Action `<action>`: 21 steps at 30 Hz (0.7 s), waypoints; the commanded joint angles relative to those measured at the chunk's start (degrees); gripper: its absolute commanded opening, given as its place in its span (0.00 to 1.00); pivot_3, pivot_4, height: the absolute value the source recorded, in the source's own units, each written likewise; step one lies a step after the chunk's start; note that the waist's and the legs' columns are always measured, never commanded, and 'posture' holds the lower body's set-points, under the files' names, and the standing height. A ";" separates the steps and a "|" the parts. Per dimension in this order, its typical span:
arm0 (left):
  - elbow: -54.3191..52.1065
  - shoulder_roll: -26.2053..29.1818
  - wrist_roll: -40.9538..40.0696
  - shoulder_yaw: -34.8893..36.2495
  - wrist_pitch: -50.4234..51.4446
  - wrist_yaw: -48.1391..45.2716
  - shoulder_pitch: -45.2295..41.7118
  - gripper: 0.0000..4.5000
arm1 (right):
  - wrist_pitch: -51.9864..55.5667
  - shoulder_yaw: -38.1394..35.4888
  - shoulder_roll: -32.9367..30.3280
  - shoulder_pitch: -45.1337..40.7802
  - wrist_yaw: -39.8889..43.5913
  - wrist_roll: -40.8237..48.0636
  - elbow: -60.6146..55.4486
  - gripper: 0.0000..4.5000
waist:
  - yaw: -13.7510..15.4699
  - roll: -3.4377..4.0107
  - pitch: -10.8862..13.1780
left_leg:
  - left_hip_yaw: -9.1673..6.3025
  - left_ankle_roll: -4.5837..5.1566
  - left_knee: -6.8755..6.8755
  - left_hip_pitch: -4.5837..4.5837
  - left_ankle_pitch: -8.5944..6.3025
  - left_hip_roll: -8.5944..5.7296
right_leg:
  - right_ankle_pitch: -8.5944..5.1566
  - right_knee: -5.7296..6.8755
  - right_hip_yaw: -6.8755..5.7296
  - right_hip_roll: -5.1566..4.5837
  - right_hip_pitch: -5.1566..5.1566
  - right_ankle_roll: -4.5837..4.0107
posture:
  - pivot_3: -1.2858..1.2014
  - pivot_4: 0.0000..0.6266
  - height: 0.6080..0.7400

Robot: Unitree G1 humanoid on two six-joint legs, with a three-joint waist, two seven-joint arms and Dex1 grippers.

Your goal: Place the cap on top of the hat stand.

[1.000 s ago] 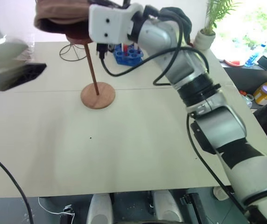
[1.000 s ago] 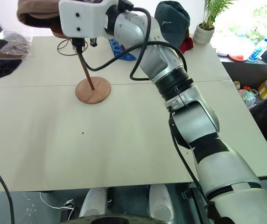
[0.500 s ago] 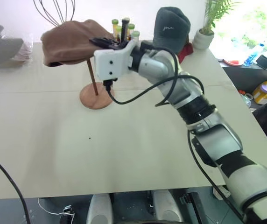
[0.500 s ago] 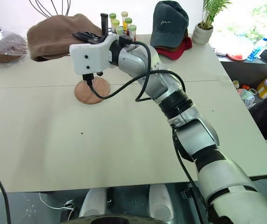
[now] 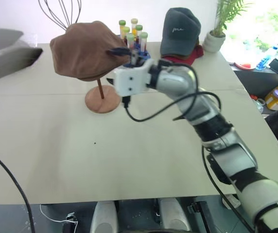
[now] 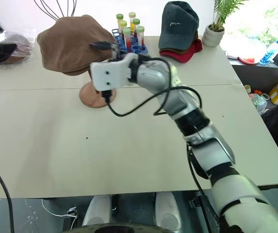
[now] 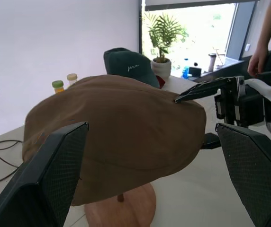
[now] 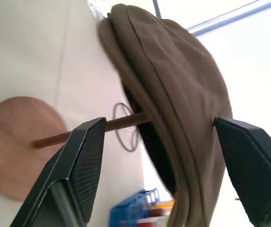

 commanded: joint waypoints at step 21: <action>-13.35 -2.46 36.71 -37.52 -25.30 2.73 -14.46 1.00 | 85.96 -29.93 -29.76 -17.21 20.97 69.22 -9.03 1.00 | 1.36 0.14 0.07 | -0.01 0.00 0.00 0.00 0.00 -0.01 | -0.01 -0.15 0.19 0.10 -0.15 -0.45 | 0.52 0.24 0.91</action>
